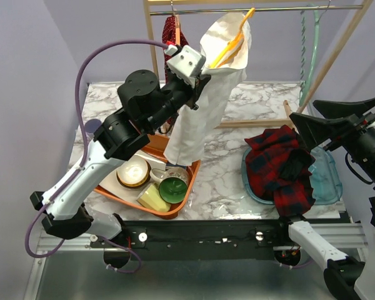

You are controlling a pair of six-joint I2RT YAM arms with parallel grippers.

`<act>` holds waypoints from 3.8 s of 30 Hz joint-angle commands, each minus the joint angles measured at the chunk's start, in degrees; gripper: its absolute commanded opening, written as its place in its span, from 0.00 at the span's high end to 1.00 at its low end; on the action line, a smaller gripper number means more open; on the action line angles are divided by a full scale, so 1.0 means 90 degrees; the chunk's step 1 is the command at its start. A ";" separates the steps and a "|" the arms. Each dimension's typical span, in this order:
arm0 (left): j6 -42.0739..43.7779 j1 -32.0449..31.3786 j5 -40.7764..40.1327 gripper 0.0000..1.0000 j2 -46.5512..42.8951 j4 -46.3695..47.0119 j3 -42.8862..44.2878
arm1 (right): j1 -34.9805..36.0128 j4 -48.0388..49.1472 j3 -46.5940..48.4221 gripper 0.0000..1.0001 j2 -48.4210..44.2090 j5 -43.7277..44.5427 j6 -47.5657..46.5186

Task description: Remove the skirt from the hanger

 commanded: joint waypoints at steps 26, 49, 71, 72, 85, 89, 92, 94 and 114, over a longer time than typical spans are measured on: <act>-0.1670 -0.0023 0.2866 1.00 -0.1155 0.0010 -0.0684 | 0.0447 0.2578 -0.0733 0.42 0.1260 -0.0642 0.1852; -0.2179 -0.0032 0.2934 1.00 -0.1360 0.0421 -0.0860 | 0.1259 0.2245 -0.1231 0.45 0.1143 0.1070 0.0786; -0.2941 -0.0032 0.3823 1.00 -0.1282 0.1183 -0.1260 | 0.1425 0.3485 -0.1759 0.99 0.1075 0.1128 0.1167; -0.2921 -0.0032 0.3785 1.00 -0.1292 0.1115 -0.1260 | 0.1425 0.3544 -0.1749 0.99 0.1056 0.1215 0.1138; -0.1965 -0.0022 0.3364 0.21 -0.1887 0.0022 -0.1348 | 0.1425 0.3456 -0.1202 0.99 0.0665 0.1636 0.1206; -0.1691 -0.0022 0.3287 0.13 -0.1888 -0.0565 -0.1338 | 0.1425 0.3398 -0.1036 0.99 0.0636 0.1743 0.1284; -0.1603 -0.0022 0.3188 0.08 -0.1907 -0.0731 -0.1445 | 0.1425 0.3349 -0.0919 1.00 0.0626 0.1851 0.1342; -0.1632 -0.0032 0.3227 0.06 -0.1946 -0.0576 -0.1543 | 0.1425 0.3300 -0.0851 0.99 0.0635 0.1870 0.1372; -0.1642 -0.0022 0.1677 1.00 -0.2600 -0.1649 -0.1679 | 0.1415 0.3163 -0.0860 0.99 0.0460 0.4887 0.1332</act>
